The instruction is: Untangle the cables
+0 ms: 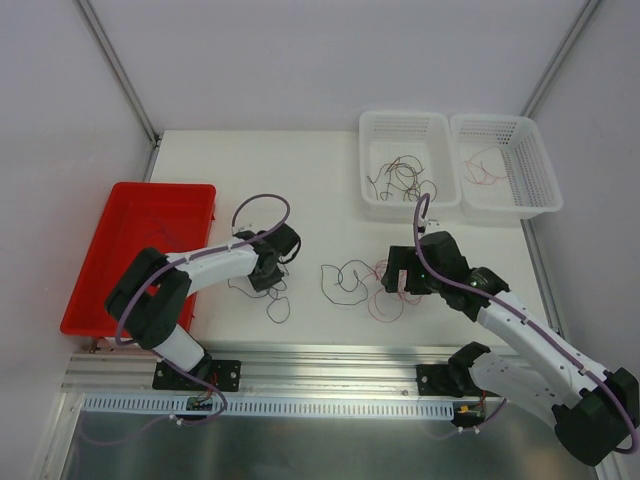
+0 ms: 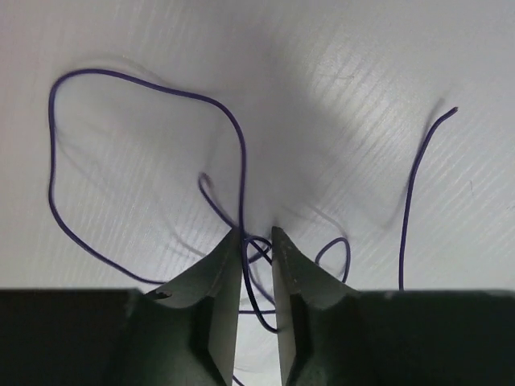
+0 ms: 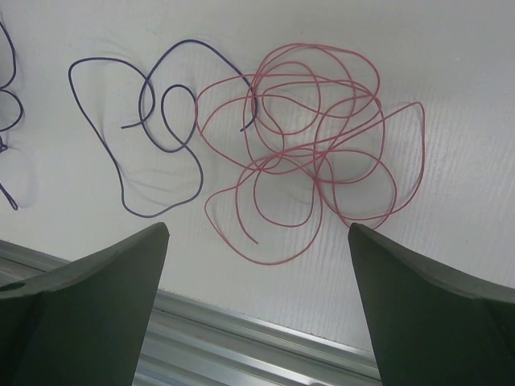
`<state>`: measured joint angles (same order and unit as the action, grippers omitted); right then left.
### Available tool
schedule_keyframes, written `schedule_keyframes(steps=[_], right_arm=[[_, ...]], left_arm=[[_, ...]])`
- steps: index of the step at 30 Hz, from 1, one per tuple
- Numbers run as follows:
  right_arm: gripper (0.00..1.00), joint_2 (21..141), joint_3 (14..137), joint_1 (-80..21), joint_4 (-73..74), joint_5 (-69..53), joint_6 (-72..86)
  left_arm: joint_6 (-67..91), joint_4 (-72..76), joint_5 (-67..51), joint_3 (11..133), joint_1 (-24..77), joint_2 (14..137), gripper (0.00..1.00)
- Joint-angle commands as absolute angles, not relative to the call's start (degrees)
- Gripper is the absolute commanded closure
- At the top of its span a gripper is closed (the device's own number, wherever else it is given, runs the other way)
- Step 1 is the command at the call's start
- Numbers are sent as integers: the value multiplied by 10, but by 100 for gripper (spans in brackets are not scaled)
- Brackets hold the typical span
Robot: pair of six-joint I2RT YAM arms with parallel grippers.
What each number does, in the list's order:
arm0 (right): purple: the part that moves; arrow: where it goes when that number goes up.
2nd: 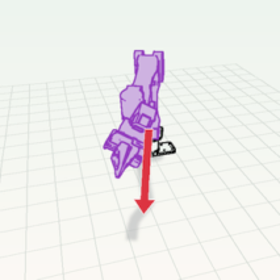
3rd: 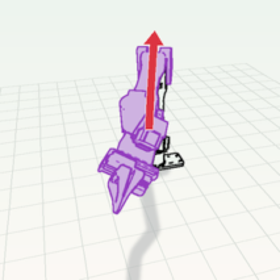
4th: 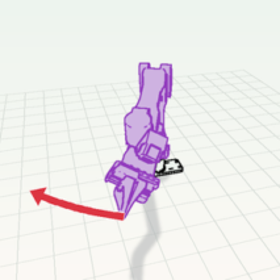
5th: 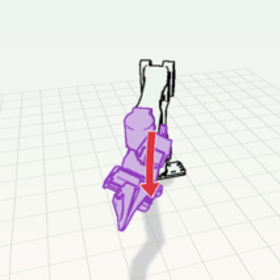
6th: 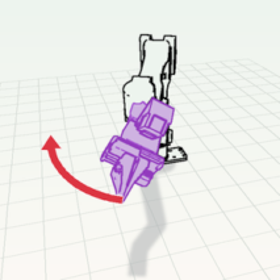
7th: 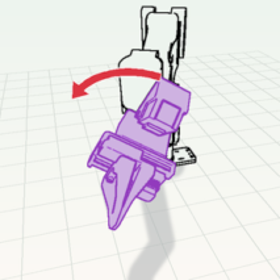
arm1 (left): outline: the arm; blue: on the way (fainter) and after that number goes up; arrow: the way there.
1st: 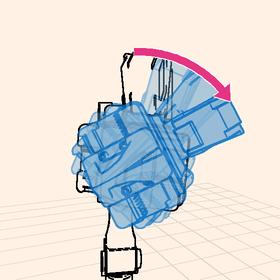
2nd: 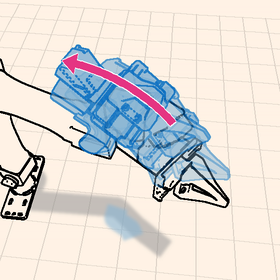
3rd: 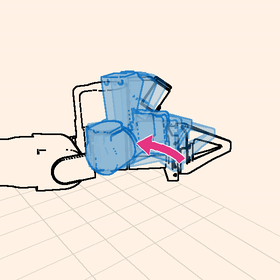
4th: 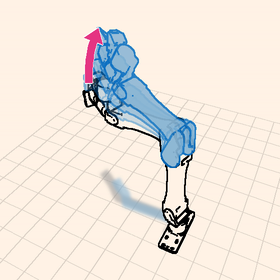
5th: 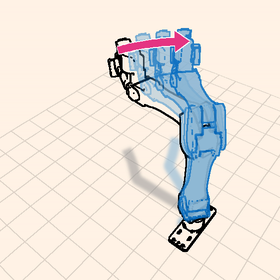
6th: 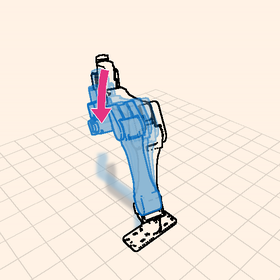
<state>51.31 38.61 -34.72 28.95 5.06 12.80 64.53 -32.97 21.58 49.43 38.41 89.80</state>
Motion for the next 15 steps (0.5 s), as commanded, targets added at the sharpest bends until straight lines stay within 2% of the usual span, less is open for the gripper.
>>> schedule_keyframes(steps=[1, 2, 5, 11, 15], right_arm=[[0, 502, 388, -350, 279, 48, 124], [0, 502, 388, -350, 281, 48, 124], [0, 498, 388, -350, 285, 51, 125], [0, 474, 394, -350, 309, 55, 125], [0, 452, 403, -350, 337, 59, 124]], left_arm=[[643, -336, 219, 490, 395, 909, 82], [636, -335, 220, 496, 396, 902, 90], [597, -337, 223, 512, 398, 886, 100], [489, -365, 231, 594, 398, 817, 100], [417, -404, 243, 696, 396, 782, 100]])
